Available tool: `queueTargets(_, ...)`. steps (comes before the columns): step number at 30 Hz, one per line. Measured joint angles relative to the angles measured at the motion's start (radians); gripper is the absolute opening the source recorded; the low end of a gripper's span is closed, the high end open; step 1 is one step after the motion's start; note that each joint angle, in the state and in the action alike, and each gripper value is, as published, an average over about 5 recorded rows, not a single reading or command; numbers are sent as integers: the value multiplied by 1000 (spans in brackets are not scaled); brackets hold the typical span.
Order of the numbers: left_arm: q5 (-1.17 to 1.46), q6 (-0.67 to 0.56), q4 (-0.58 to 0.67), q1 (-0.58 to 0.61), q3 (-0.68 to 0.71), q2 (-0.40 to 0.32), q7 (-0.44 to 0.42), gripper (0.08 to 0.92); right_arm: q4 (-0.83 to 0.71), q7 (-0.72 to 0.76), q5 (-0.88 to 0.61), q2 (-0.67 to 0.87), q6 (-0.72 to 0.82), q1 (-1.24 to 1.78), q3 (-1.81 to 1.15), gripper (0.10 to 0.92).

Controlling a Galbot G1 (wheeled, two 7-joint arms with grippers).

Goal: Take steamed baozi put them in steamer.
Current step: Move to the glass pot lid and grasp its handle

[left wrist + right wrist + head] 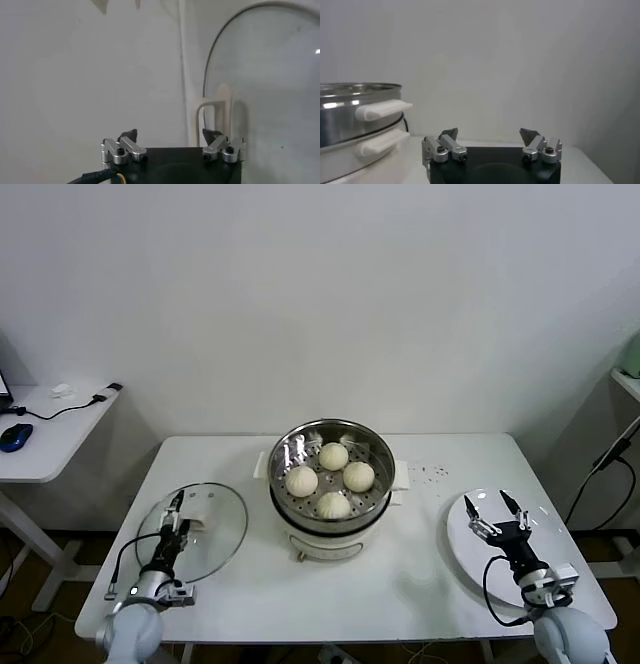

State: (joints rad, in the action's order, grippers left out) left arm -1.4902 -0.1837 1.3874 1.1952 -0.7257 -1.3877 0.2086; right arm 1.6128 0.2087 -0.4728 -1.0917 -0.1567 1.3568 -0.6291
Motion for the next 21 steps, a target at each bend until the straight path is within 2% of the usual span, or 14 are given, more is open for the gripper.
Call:
queueTargets(5,9,-1,-35,-32,5,0,8,818,-12,6,17,-8,-7,5,-6,823)
queueTargets(8,20,-7,-48,-42,9,2,9,772,-17,9,25,-14,-10,7,-10,823)
queueTargets(21,65,-26,-77,-53,20,5,-2,402,-44,17,60,-33,-24,3,-19,823)
